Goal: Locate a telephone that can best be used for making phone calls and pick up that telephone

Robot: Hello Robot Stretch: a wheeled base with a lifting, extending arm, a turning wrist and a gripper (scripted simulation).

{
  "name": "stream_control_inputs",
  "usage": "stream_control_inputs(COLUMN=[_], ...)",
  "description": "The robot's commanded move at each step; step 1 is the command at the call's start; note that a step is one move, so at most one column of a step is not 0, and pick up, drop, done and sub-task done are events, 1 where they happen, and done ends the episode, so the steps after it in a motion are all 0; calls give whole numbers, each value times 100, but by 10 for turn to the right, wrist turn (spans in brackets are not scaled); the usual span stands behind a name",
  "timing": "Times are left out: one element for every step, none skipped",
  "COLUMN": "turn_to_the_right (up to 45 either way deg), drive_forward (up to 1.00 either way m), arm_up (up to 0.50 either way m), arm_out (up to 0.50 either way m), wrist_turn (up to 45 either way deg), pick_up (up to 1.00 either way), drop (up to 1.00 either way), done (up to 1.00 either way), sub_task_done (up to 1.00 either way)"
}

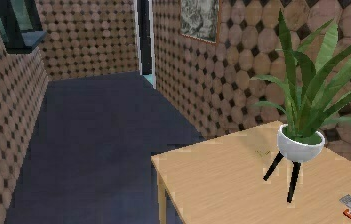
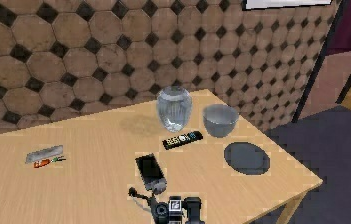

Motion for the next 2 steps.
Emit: stream_control_inputs(turn_to_the_right=[0, 0], drive_forward=[0, 0], arm_up=[10, 0], arm_out=[0, 0], wrist_turn=[0, 0], pick_up=[0, 0], drop=[0, 0], done=[0, 100], sub_task_done=[0, 0])
